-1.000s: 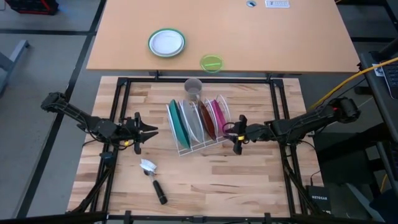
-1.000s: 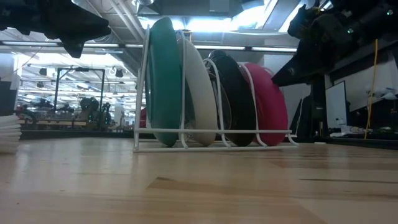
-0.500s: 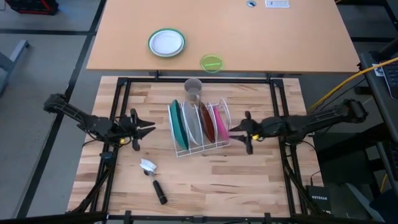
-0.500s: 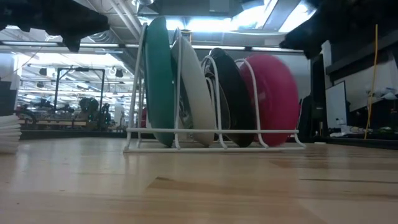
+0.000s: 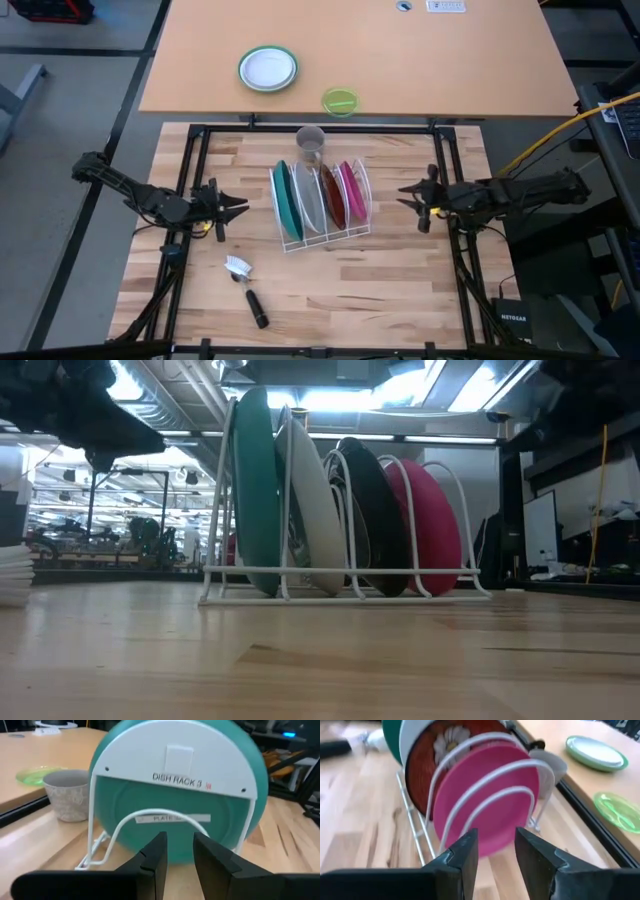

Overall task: Sort dishes
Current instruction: Return to Home Position

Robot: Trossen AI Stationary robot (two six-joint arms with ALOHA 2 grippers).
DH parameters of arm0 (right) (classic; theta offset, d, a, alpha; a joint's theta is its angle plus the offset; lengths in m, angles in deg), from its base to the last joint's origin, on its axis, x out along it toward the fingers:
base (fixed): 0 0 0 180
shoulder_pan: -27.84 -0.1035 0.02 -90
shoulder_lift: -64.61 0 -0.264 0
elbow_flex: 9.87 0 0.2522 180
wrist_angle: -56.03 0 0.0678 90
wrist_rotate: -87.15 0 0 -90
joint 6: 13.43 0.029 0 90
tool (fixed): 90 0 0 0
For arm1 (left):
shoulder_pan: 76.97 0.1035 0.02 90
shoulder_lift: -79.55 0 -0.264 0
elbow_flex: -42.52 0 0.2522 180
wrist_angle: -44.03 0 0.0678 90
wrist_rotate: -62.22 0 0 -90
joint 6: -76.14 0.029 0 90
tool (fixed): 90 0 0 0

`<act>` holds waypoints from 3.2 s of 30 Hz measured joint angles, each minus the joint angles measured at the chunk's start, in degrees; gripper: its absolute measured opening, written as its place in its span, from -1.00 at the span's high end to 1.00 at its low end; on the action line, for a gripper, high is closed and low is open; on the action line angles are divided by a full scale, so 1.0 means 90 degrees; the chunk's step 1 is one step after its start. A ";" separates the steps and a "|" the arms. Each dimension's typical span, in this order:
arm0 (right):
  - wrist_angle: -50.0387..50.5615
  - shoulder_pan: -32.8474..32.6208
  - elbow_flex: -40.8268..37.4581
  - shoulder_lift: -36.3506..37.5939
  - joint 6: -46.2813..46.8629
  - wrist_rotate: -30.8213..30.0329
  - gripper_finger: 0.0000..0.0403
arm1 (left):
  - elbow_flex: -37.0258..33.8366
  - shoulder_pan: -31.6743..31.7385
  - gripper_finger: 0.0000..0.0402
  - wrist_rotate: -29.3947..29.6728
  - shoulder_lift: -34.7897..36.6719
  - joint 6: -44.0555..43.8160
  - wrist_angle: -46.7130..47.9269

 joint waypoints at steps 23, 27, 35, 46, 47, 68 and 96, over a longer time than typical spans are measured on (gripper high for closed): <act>-0.0021 -0.0005 -0.1934 0.2541 -0.0152 0.1003 0.35 | 0.0002 0.0002 0.58 0.0930 -0.0005 -0.0935 0.0941; -0.0497 -0.0005 -0.2222 0.3034 -0.0585 0.1430 0.35 | 0.0002 0.0002 0.58 0.1256 -0.0005 -0.0876 0.0824; -0.0409 -0.0002 -0.2205 0.3019 -0.1277 0.2042 0.35 | 0.0002 0.0002 0.58 0.2152 -0.0005 -0.0373 0.0868; -0.0415 0.0000 -0.2203 0.3019 -0.1365 0.1859 0.35 | -0.0051 0.0378 0.58 0.2210 0.0004 -0.0012 0.0754; -0.0414 0.0000 -0.2204 0.3019 -0.1365 0.1858 0.35 | -0.0140 0.0449 0.58 0.2208 0.0010 0.0014 0.0601; -0.0394 0.0000 -0.2203 0.3019 -0.1331 0.1994 0.35 | -0.1210 0.0889 0.58 0.1661 0.1302 0.3867 -0.3919; -0.0411 0.0000 -0.2198 0.3006 -0.2172 0.1664 0.35 | -0.1219 0.0782 0.58 0.1761 0.2176 0.2279 -0.0798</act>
